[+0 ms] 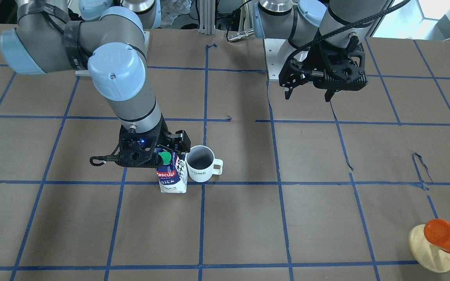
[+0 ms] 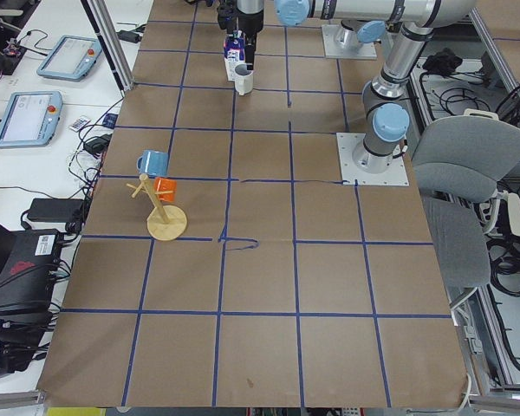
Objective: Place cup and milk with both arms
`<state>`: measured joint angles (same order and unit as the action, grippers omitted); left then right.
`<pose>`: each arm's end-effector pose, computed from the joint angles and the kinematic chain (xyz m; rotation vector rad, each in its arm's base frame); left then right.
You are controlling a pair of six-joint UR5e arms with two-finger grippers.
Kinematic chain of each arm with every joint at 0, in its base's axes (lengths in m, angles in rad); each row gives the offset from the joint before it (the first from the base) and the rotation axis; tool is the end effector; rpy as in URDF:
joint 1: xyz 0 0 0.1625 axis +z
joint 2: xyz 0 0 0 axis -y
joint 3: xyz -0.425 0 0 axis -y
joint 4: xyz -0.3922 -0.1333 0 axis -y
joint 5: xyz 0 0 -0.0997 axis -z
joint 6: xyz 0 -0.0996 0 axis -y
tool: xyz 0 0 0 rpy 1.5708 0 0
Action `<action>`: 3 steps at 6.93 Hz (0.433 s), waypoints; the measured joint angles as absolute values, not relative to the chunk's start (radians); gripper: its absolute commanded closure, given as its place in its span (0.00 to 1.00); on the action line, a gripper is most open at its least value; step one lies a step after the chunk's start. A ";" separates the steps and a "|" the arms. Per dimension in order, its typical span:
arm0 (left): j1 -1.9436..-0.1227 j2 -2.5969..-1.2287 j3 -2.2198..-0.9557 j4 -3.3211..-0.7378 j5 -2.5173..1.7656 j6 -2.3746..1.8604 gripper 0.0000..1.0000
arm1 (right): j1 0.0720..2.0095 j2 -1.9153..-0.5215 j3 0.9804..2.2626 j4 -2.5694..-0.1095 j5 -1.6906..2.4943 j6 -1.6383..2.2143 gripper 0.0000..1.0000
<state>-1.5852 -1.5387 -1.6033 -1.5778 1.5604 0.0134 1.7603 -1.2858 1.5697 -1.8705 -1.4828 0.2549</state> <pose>-0.1412 -0.4755 0.4868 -0.0435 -3.1309 -0.0116 0.2520 -0.5598 0.3629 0.0987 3.0507 0.0061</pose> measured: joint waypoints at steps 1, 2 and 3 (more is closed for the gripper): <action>-1.585 -1.539 -1.603 -1.577 1.560 0.013 0.00 | 1.725 -1.312 1.571 -1.855 -1.488 0.249 0.00; -1.585 -1.538 -1.603 -1.577 1.560 0.013 0.00 | 1.666 -1.347 1.572 -1.816 -1.495 0.221 0.00; -1.585 -1.538 -1.602 -1.578 1.561 0.013 0.00 | 1.612 -1.387 1.572 -1.771 -1.500 0.181 0.00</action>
